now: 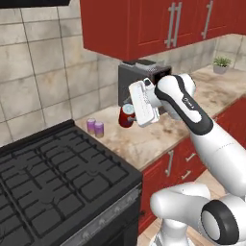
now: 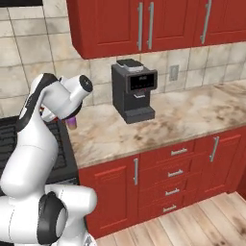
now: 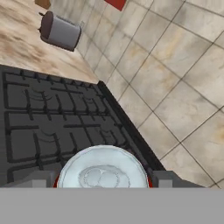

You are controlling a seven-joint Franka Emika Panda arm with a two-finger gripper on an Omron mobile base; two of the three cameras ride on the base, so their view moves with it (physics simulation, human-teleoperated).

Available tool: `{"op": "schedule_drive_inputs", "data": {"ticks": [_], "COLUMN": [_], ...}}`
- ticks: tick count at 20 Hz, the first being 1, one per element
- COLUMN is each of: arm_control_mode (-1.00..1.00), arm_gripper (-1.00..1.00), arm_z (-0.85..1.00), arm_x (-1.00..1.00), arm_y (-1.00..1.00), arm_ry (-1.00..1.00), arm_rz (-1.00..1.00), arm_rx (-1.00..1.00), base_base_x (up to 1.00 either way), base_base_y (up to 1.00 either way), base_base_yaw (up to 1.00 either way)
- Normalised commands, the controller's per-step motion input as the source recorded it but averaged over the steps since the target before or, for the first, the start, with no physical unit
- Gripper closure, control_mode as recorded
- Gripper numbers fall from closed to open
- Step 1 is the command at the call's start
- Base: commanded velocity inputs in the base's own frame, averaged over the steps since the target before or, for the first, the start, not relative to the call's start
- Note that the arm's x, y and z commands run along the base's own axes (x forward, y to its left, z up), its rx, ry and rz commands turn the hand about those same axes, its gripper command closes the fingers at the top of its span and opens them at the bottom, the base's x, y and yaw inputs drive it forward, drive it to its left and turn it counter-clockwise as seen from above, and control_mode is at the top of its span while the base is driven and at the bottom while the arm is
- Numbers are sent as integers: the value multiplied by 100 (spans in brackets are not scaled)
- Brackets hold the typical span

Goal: Four empty soda cans are scattered around the kitchen. Gather all the cans and cluster them next to the stove for recycling.

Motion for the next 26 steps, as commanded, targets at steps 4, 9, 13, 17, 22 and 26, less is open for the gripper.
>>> {"op": "schedule_drive_inputs", "data": {"ticks": [4,9,13,17,22,26], "arm_control_mode": [100,100,100,100,100,100], "arm_gripper": [100,100,100,100,100,100], "arm_z": [0,0,0,0,0,0], "arm_x": [0,0,0,0,0,0], "arm_y": [0,0,0,0,0,0], "arm_ry": [0,0,0,0,0,0], "arm_rz": [0,0,0,0,0,0], "arm_rx": [0,0,0,0,0,0], "base_base_x": [42,38,30,17,1,-1], "base_base_y": [0,0,-10,-20,-41,-62], "base_base_yaw": [43,41,35,32,23,13]}}
